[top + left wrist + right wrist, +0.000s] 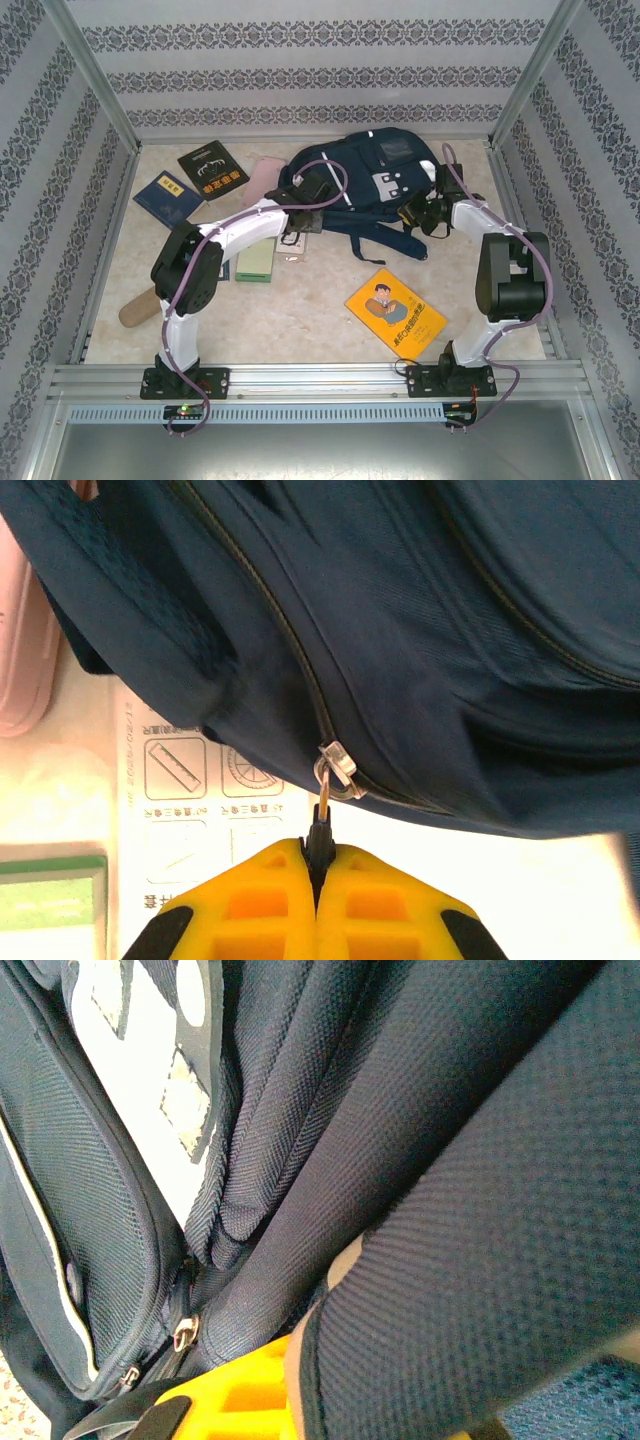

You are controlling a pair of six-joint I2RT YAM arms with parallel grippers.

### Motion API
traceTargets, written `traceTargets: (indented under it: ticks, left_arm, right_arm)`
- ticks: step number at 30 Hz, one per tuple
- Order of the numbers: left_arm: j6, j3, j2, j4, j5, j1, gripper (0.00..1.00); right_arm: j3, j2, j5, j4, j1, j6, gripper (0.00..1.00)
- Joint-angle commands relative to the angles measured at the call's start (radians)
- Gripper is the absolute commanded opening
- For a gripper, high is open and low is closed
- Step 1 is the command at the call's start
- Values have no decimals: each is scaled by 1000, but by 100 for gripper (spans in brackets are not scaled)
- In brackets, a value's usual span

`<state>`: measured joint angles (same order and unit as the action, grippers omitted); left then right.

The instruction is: Pack the student bag

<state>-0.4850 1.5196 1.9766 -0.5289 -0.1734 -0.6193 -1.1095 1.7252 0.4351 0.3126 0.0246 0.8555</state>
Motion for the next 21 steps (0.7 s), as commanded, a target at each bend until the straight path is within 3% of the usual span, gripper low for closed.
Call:
traceTargets:
  ticks: [1,4,6,8,14,21]
  left_arm:
    - [79,28,-37,0,83,-18,0]
    - [86,87,-12,-7,170,-61,0]
    - [81,114,1,-4,204,-86,0]
    - [73,139,12,2,246,-109,0]
    - [75,207,55,-6,319,-165,0]
    - [83,239,88,1,388,-213,0]
  right_arm:
    - [-89,22,-88,48,69,-72,0]
    - [-148,45,-79,76,92,-116,24]
    - [-173,39,-81,105,95,-124,50]
    - [-158,17,-63,105,94,-101,57]
    - [-7,-130,-67,134,42,-31,61]
    - [204,-282,-26,43,-88,136,55]
